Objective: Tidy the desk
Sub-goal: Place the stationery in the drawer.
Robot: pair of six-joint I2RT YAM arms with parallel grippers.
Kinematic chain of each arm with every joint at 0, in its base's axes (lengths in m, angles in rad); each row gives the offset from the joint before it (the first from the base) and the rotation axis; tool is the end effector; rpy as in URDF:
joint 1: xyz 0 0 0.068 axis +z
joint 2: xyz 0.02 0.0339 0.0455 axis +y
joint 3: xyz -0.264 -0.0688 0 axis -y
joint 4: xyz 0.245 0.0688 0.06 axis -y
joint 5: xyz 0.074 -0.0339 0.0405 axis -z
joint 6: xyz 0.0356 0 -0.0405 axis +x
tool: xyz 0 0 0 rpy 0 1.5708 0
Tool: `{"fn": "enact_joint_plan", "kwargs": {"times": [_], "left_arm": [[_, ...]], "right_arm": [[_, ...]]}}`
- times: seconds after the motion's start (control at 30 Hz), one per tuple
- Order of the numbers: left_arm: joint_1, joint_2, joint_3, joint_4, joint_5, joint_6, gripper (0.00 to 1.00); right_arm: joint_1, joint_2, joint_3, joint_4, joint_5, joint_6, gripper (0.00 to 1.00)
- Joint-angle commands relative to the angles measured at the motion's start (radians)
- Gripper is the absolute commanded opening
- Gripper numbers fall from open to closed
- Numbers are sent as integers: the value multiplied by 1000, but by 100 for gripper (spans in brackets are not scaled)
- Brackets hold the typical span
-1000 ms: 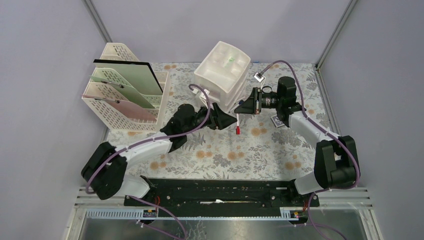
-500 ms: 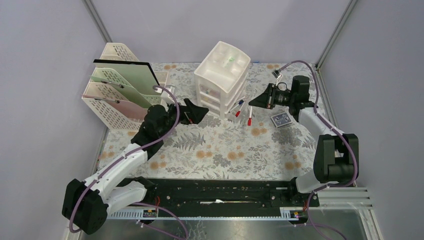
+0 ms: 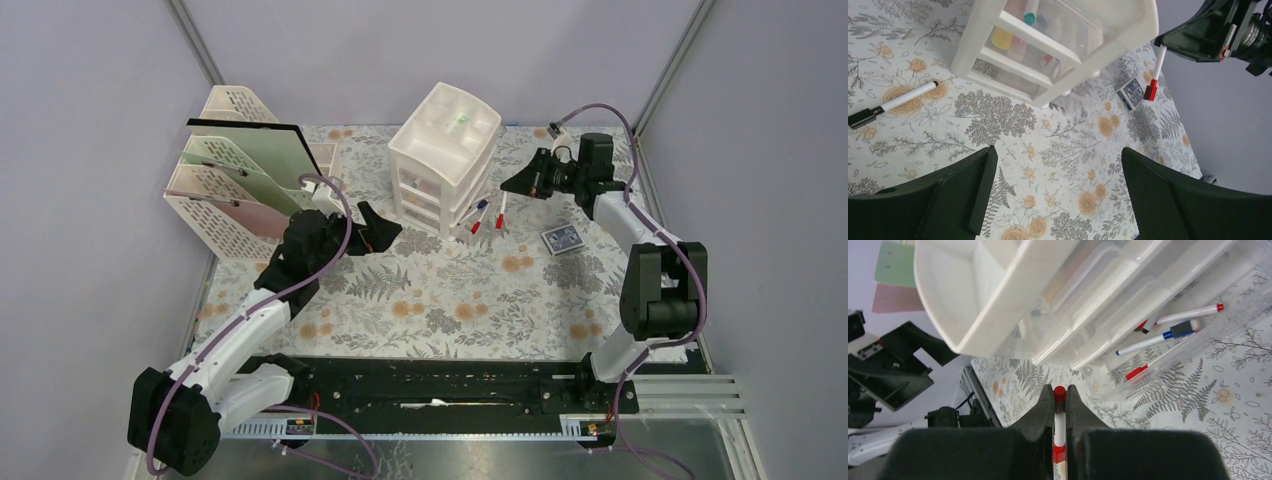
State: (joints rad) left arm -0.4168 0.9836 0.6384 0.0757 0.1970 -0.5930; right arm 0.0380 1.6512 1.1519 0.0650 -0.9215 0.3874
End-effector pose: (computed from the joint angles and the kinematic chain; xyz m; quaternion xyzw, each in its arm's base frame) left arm 0.2071 -0.0993 0.2778 -0.0103 0.7940 -0.3601 0.4897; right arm 0.3703 0.0425 0.2718 -0.1044 0.7851 0.4681 0.3921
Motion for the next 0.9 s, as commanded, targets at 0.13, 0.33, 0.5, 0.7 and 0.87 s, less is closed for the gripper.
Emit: {"fn": "enact_joint_plan", "kwargs": {"times": [0.13,0.33,0.5,0.7,0.87], "left_arm": [[7,-72,-55,10,-17,1,99],[9,-91,-69,1,-30,-2,99],[9,-93,-70,-8,-35,1,99],[10,-95,-72,-17,-39,-1,99],[10,-102,-76,-26,-45,1,99]], "right_arm": [[-4,66,97,-7,125,113,1],[3,108,131,-6,198,189,1],[29,121,146,-5,282,226,3],[61,145,152,-3,355,275,4],[78,164,163,-7,389,288,6]]}}
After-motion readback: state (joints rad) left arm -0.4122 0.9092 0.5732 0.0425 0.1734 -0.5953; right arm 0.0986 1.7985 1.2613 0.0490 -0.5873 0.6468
